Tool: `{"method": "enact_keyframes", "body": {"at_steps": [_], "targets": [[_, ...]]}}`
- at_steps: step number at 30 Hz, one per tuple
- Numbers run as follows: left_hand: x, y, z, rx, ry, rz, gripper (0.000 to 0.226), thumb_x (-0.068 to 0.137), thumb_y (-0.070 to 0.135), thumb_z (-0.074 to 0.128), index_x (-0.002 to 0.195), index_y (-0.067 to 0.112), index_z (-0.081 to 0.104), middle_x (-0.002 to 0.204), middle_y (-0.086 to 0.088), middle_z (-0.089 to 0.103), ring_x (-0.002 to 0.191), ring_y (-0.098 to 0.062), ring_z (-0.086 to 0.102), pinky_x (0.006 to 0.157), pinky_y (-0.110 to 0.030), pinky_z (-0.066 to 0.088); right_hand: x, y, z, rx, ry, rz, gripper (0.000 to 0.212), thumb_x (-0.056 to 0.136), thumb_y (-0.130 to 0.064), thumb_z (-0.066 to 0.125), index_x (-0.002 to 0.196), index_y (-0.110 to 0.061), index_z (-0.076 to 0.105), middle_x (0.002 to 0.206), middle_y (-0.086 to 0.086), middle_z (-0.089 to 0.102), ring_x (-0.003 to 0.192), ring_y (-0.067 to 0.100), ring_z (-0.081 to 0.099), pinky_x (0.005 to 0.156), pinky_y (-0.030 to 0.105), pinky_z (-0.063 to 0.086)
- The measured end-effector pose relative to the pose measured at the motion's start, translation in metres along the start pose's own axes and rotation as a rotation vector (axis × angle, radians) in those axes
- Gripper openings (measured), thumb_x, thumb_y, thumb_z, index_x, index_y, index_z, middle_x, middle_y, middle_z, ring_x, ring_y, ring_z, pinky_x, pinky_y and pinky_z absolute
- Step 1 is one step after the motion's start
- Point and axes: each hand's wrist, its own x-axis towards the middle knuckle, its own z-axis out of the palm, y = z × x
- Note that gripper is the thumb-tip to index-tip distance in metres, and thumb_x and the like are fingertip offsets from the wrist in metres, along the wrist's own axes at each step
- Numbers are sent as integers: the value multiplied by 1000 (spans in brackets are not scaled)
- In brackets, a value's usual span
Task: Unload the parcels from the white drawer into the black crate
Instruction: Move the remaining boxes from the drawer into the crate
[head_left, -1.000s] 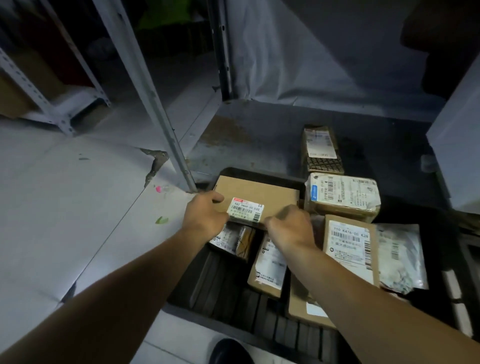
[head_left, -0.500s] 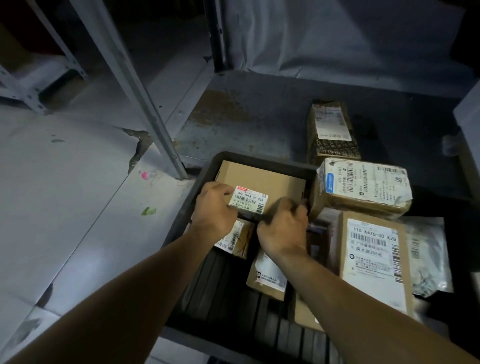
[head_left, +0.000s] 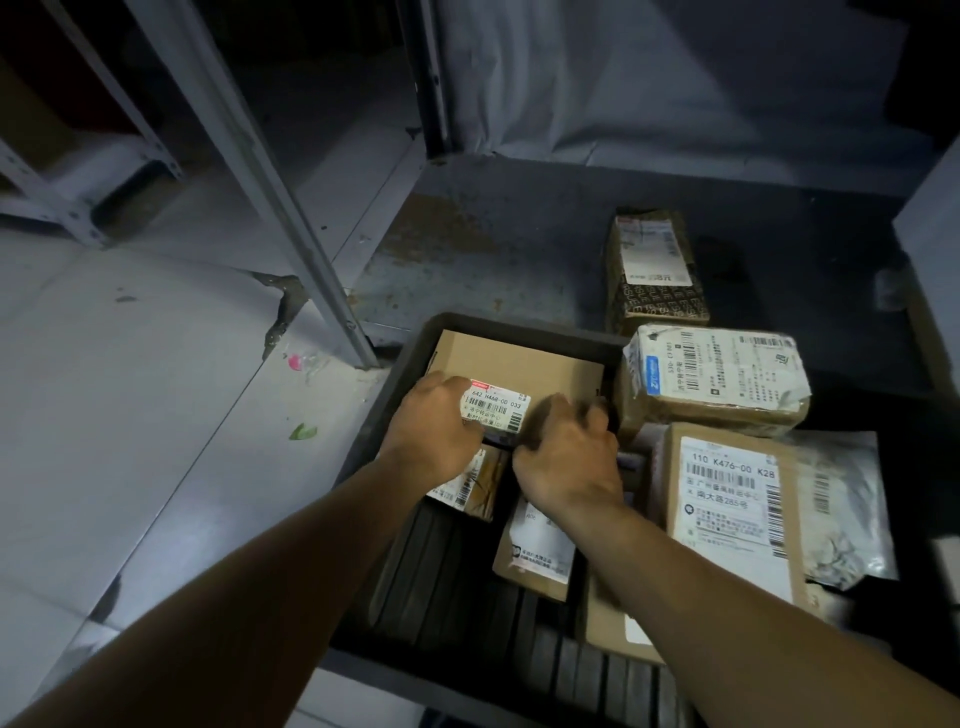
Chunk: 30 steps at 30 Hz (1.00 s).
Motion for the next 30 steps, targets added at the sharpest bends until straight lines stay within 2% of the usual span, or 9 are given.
{"method": "enact_keyframes", "body": {"at_steps": [2, 4, 6, 8, 11, 15, 21, 26, 30], "targets": [[-2, 4, -13, 14, 10, 10, 48, 94, 17, 65, 141, 11, 55, 142, -6, 53, 126, -25, 53, 103, -32, 44, -7, 0, -10, -42, -23, -76, 61, 91, -29, 61, 147, -19, 38, 154, 15, 26, 142, 42, 29, 111, 47, 38], [-5, 9, -29, 144, 6, 72, 59, 96, 24, 63, 151, 16, 43, 156, -7, 42, 141, -26, 42, 113, -37, 38, -16, -2, -21, -87, -36, -166, 64, 93, -29, 60, 151, -20, 36, 157, 14, 25, 146, 40, 25, 115, 44, 36], [-11, 15, -45, 404, -39, 163, 67, 99, 35, 58, 158, 23, 29, 166, -8, 22, 154, -30, 17, 123, -44, 25, -26, -3, -33, -174, -18, -271, 73, 95, -34, 60, 158, -23, 26, 162, 13, 19, 152, 36, 15, 119, 44, 30], [-18, 24, -61, 606, -100, 241, 74, 99, 46, 53, 161, 28, 16, 170, -8, 2, 157, -31, -4, 126, -50, 11, -37, -4, -49, -313, 19, -366, 79, 96, -41, 59, 161, -25, 16, 167, 13, 9, 155, 35, 4, 124, 48, 21], [-26, 43, -85, 708, -145, 233, 85, 96, 61, 49, 162, 31, 3, 169, -9, -15, 155, -33, -18, 124, -57, 1, -55, -4, -78, -453, 59, -443, 84, 97, -50, 56, 162, -29, 6, 171, 11, -5, 157, 33, -9, 127, 51, 7], [-39, 80, -116, 768, -116, 229, 92, 93, 73, 43, 161, 33, -4, 168, -10, -21, 154, -34, -21, 124, -60, 1, -83, 0, -118, -506, 117, -471, 89, 97, -54, 55, 163, -31, 0, 171, 8, -12, 157, 30, -14, 127, 52, 6], [-76, 137, -136, 817, -68, 330, 91, 92, 78, 34, 161, 34, -7, 168, -8, -21, 154, -31, -21, 124, -60, -1, -132, 29, -179, -513, 238, -446, 85, 97, -54, 53, 163, -33, 3, 171, 7, -6, 157, 29, -10, 127, 51, 6], [-96, 208, -131, 760, -31, 405, 90, 91, 81, 25, 160, 36, -12, 169, -5, -18, 155, -29, -18, 124, -59, -1, -171, 79, -242, -516, 349, -363, 86, 97, -57, 54, 162, -35, 3, 172, 5, -5, 157, 28, -10, 127, 51, 7], [-110, 283, -114, 693, 21, 514, 87, 93, 79, 24, 161, 35, -7, 170, -6, -11, 156, -29, -12, 125, -57, 3, -200, 134, -291, -537, 418, -263, 85, 97, -59, 53, 162, -34, 4, 171, 7, -1, 157, 30, -5, 126, 50, 9]]}}
